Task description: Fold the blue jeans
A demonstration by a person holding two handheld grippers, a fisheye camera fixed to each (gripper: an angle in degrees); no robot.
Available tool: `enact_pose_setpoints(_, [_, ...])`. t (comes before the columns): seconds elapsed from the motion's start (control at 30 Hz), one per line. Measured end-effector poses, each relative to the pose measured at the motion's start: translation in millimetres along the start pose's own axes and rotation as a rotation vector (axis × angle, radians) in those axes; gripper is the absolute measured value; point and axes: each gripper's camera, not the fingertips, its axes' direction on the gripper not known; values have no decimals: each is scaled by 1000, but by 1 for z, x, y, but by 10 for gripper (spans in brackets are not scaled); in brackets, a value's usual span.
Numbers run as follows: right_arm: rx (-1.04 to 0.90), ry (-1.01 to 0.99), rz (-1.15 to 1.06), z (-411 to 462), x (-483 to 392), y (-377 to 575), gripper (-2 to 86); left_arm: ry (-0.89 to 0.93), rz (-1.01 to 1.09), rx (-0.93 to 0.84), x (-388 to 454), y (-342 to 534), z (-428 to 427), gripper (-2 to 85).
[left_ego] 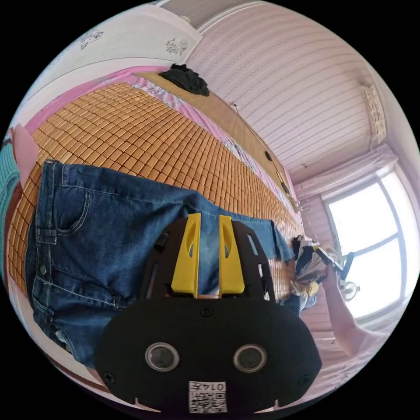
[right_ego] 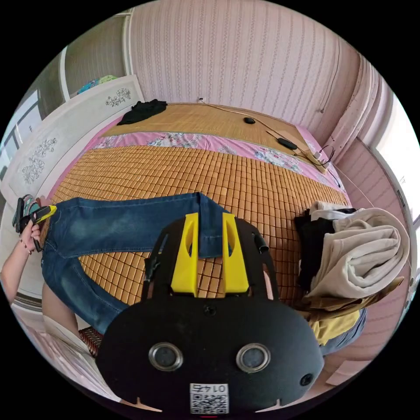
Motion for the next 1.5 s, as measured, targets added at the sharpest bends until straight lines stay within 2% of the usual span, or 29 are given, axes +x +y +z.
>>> enact_pose_setpoints(0.13, [-180,30,-125,61,-20,6,140,-129,107,-162,2,40,23,68])
enact_pose_setpoints(0.23, [-281,91,-137,101,-23,-5,149,-175,99,-233,-3,55,43,77])
enact_pose_setpoints(0.33, [-457,197,-157,140,-19,-16,117,-229,103,-285,-5,65,62,73])
enact_pose_setpoints(0.37, [-478,168,-170,142,-15,-21,94,-254,109,-268,-4,67,62,69])
enact_pose_setpoints(0.47, [-418,45,-151,110,3,-39,17,-280,130,-269,-2,71,62,59])
enact_pose_setpoints(0.6, [-260,116,-188,37,41,-53,8,-267,130,-236,-8,82,56,52])
enact_pose_setpoints(0.73, [-203,42,-39,-26,119,-90,17,-245,92,-212,-14,94,47,52])
enact_pose_setpoints(0.8, [-182,83,3,-33,141,-105,24,-221,76,-171,-13,101,33,55])
enact_pose_setpoints(0.9, [-192,268,57,-20,155,-121,46,-133,39,-59,-20,122,-12,61])
enact_pose_setpoints(1.0, [-184,301,-46,7,113,-131,55,-151,-60,43,-51,153,-74,79])
enact_pose_setpoints(1.1, [-190,116,-278,45,19,-126,68,-273,-235,149,-102,201,-138,94])
enact_pose_setpoints(1.17, [-245,-105,-475,78,-76,-108,70,-368,-438,195,-147,247,-173,110])
enact_pose_setpoints(1.23, [-304,-245,-613,96,-149,-87,72,-391,-598,219,-176,279,-187,129])
enact_pose_setpoints(1.3, [-316,-350,-737,106,-214,-62,73,-305,-732,228,-202,305,-188,156])
enact_pose_setpoints(1.37, [-285,-307,-884,114,-278,-38,74,-156,-779,238,-221,320,-177,177])
enact_pose_setpoints(1.5, [-199,-238,-860,130,-316,-25,40,59,-744,240,-240,318,-156,152])
